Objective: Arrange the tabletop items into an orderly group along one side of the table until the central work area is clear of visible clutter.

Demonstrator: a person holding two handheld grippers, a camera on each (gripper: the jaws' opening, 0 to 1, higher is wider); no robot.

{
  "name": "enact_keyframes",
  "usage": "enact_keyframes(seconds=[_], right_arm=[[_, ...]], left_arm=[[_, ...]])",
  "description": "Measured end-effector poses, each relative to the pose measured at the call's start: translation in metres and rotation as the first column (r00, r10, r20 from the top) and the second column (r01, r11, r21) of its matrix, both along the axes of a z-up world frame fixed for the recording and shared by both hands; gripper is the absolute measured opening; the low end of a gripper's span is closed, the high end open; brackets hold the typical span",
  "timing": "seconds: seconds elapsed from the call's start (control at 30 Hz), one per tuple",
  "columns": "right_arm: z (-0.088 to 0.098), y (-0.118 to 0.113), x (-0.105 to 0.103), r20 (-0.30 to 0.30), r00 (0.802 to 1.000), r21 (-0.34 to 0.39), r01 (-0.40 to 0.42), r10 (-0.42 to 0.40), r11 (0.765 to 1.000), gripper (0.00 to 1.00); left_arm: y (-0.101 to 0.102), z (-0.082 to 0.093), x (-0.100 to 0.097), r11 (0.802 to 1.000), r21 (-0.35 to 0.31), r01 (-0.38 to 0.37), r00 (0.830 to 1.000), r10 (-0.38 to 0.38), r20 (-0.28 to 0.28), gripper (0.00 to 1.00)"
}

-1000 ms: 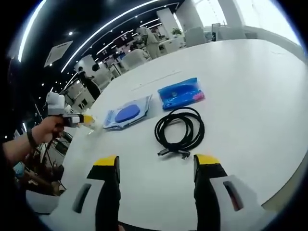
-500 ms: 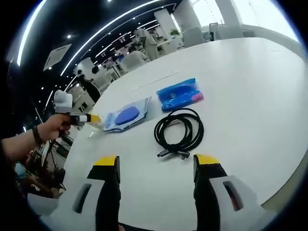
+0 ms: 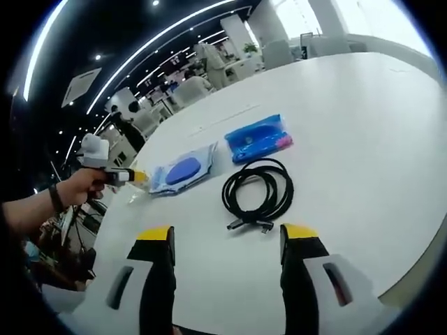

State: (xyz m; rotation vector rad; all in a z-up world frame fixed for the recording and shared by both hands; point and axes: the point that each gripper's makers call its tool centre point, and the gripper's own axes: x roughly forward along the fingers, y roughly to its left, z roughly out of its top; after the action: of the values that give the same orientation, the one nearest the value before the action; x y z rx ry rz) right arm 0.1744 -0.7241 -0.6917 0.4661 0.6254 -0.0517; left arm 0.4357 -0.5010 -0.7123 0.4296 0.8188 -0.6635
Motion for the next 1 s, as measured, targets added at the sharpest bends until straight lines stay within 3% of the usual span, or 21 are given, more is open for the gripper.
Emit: enact_keyframes(seconds=[0.6, 0.7, 1.0], right_arm=[[0.003, 0.000, 0.001, 0.013, 1.000, 0.008, 0.005, -0.005, 1.000, 0.60], [0.003, 0.001, 0.001, 0.016, 1.000, 0.011, 0.002, -0.002, 1.000, 0.60], [0.005, 0.003, 0.002, 0.022, 1.000, 0.012, -0.007, 0.006, 1.000, 0.60]], left_arm=[[-0.003, 0.006, -0.005, 1.000, 0.011, 0.024, 1.000, -0.024, -0.001, 0.16], [0.001, 0.007, -0.009, 0.999, 0.020, 0.025, 1.000, -0.025, -0.016, 0.23], [0.013, 0.027, -0.022, 1.000, 0.000, -0.014, 1.000, 0.014, -0.013, 0.30]])
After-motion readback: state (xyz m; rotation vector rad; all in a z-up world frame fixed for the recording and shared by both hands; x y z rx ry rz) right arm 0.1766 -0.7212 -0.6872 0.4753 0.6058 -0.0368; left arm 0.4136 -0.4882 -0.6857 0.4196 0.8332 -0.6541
